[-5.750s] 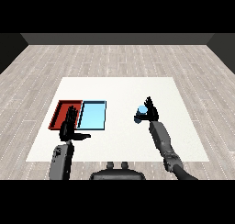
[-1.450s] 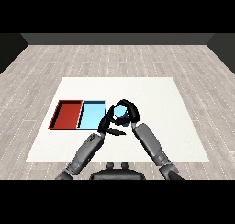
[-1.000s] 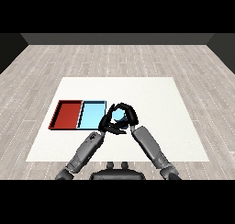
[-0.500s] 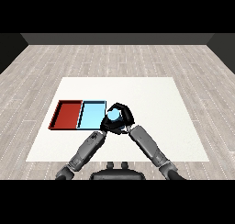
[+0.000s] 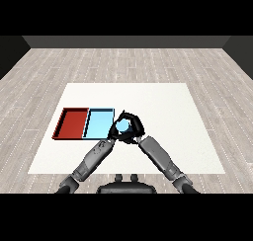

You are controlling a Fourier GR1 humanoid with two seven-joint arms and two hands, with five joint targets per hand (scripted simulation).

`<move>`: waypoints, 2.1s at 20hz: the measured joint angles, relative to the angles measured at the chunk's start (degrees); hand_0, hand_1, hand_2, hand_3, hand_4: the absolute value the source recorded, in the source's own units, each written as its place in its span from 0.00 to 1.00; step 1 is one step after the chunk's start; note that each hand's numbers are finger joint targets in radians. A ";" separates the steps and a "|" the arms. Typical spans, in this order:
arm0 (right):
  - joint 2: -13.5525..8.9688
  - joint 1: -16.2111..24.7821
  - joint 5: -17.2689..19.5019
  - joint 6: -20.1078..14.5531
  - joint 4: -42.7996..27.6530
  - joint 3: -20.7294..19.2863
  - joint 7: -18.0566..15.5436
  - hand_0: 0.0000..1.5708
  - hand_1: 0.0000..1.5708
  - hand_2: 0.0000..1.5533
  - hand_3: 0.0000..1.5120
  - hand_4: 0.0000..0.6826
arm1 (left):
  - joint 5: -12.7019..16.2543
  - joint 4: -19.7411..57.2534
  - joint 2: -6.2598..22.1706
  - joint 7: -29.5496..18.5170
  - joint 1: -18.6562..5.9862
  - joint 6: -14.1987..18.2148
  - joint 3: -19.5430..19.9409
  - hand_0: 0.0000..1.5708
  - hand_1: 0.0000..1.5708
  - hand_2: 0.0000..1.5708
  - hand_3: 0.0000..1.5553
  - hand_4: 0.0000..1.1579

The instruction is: Pick the blue can and put it in the blue box

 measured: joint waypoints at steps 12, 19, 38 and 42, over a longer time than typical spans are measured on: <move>-0.44 0.22 0.13 1.43 -2.16 -0.90 1.25 0.94 0.94 0.94 0.93 0.86 | 1.54 1.62 0.23 -3.06 -1.07 6.07 -2.86 0.45 0.45 0.47 0.22 0.56; -0.15 0.32 -1.86 1.37 -2.96 -1.68 1.88 0.75 0.75 0.80 0.74 0.60 | 4.72 0.56 -0.42 -5.72 -0.61 8.69 -2.17 1.00 1.00 1.00 0.95 0.61; -0.09 3.09 -0.48 3.79 -5.17 -7.91 2.83 0.00 0.00 0.00 0.00 0.00 | 5.80 5.91 -1.23 -18.30 -3.13 11.76 1.06 1.00 1.00 1.00 0.95 0.98; -1.18 6.56 -2.15 7.23 -9.65 -9.84 2.18 0.00 0.00 0.00 0.00 0.00 | 5.64 7.57 -1.11 -19.42 -3.96 12.35 1.62 1.00 1.00 1.00 0.95 0.98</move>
